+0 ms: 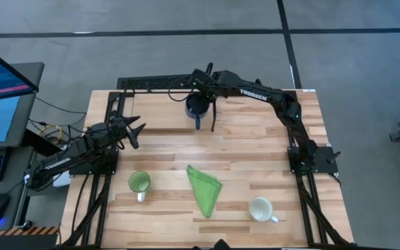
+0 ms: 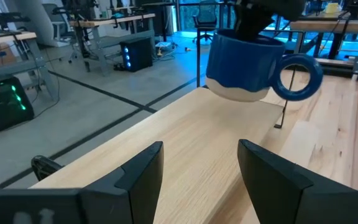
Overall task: Stack small to large cups/mugs on shelf
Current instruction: Put the blue mug on the shelf
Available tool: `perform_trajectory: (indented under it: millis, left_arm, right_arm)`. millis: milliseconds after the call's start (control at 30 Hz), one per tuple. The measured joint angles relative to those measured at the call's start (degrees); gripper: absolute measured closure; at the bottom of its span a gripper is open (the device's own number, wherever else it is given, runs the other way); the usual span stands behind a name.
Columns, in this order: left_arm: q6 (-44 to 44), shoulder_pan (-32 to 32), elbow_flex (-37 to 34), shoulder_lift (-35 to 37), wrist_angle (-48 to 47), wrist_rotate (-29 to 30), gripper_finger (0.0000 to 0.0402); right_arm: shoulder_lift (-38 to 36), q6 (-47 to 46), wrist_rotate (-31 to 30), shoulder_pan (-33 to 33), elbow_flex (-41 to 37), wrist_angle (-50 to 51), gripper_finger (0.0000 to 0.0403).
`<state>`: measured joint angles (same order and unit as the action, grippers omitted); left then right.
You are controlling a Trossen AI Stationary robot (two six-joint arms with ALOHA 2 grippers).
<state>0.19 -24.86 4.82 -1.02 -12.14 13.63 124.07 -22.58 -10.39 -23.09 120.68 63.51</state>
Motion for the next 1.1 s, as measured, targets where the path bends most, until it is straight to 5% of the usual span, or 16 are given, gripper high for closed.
perform_trajectory:
  millis: [1100]
  left_arm:
    - [0.0, 0.0, 0.0, -0.01, 0.0, 0.02, 0.0203]
  right_arm:
    - [0.0, -1.02, -0.24, 0.56, -0.07, -2.65, 0.0372]
